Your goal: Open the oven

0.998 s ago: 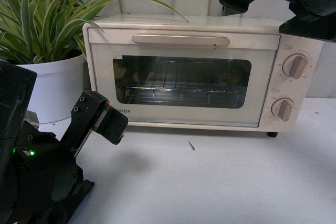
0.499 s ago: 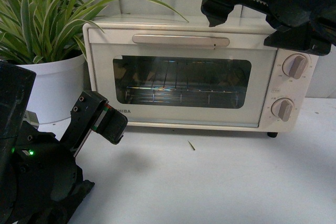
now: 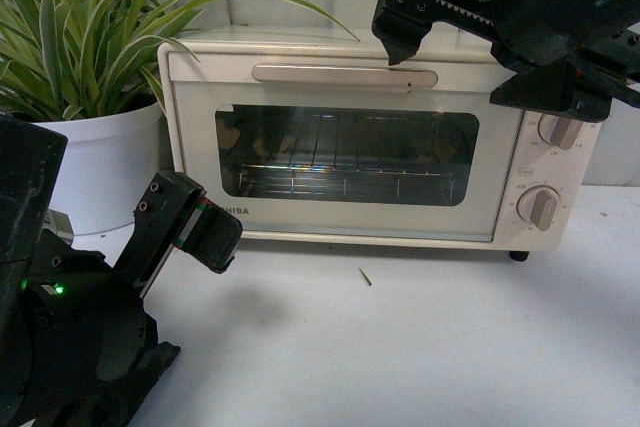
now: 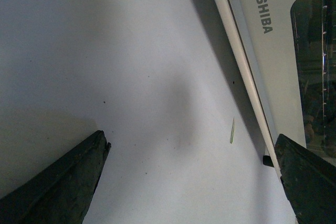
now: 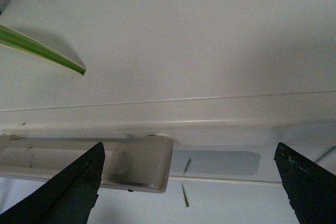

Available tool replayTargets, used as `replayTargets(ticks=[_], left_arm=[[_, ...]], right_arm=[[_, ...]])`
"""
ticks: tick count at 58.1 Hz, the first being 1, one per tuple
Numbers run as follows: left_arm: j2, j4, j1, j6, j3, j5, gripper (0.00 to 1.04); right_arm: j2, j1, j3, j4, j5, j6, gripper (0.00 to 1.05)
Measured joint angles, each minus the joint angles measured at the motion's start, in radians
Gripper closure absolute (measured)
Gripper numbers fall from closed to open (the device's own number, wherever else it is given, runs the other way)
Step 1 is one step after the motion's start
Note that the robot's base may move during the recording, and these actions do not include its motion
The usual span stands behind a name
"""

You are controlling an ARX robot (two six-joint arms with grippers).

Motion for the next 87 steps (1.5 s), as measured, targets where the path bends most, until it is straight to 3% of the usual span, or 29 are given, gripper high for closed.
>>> replayTargets(ticks=[17,36,67,87], left_arm=[[0.000,0.000,0.000,0.000,0.000,-0.001,0.07],[0.000,0.000,0.000,0.000,0.000,0.000,0.07],[0.001,0.002,0.001,0.000,0.000,0.001,0.07],[-0.013,0.011,0.014,-0.007,-0.022,0.007,0.07]], right_arm=[[0.018,-0.005,0.024,-0.053,-0.079,0.056,0.09],[-0.002,-0.004,-0.016,-0.044,-0.095,0.045,0.09],[-0.183,0.065,-0.342,0.135,-0.140,0.016,0.09],[-0.541,0.060,-0.544,0.247,-0.124,0.037,0.09]])
